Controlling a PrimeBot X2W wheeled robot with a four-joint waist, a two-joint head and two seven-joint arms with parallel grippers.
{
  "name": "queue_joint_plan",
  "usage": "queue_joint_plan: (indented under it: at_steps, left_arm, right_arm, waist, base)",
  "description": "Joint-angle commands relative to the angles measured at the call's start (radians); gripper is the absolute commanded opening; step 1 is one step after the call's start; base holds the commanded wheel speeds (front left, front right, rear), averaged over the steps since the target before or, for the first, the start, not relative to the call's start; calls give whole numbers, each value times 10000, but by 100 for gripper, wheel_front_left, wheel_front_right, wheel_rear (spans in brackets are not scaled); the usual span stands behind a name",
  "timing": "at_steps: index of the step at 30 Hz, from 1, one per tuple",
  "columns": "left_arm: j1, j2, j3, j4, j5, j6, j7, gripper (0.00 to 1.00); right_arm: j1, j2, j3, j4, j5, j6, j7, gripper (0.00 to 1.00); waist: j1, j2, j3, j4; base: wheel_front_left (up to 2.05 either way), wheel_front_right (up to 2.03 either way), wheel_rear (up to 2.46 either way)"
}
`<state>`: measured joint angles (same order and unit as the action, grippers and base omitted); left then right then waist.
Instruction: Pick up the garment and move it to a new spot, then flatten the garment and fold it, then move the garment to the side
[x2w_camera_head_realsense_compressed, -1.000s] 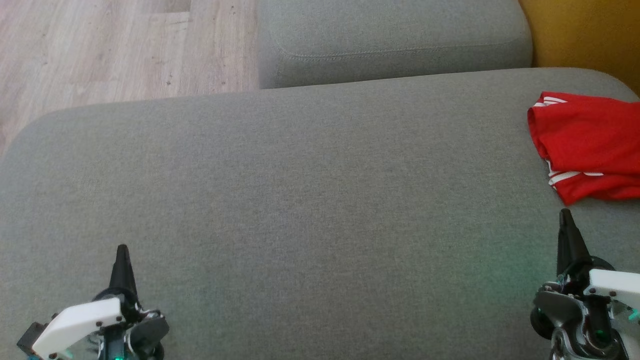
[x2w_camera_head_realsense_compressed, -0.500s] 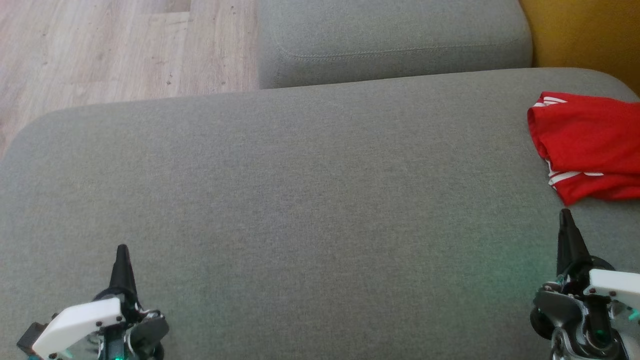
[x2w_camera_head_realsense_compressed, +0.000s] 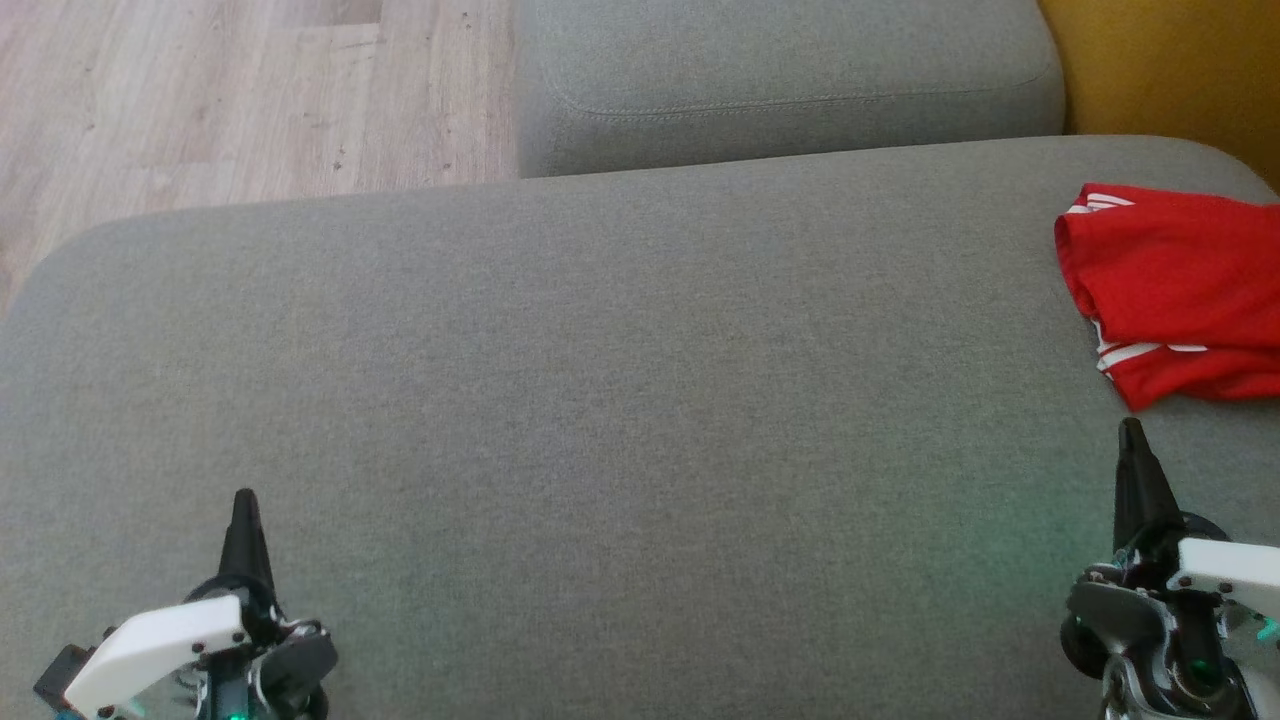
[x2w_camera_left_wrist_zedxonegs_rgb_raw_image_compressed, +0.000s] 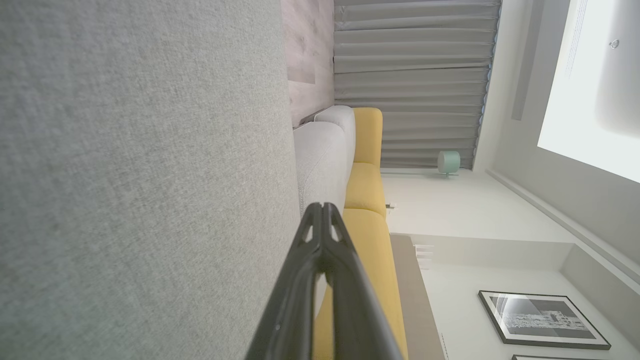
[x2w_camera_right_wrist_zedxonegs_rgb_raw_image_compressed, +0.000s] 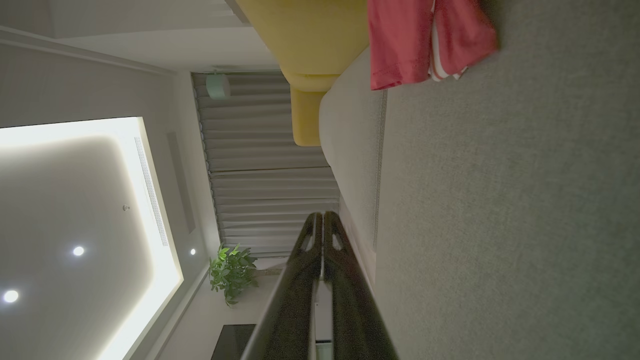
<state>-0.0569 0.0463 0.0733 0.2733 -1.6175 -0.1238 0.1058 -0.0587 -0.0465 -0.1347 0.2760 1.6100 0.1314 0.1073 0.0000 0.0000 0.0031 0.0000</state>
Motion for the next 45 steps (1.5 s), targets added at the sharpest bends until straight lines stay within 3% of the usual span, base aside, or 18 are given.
queue_joint_plan:
  at_steps: [1, 45]
  left_arm:
    - [-512, 40, 415, -283, 98, -69, 83, 0]
    - [-512, 39, 414, -284, 97, -69, 82, 0]
  right_arm:
    - [-493, -37, 205, -312, -18, -7, 63, 0]
    - [-492, -37, 208, -313, -15, -7, 60, 0]
  waist:
    - [0, 0, 0, 0]
    - [0, 0, 0, 0]
  base:
    - [0, 0, 0]
    - [0, 0, 0]
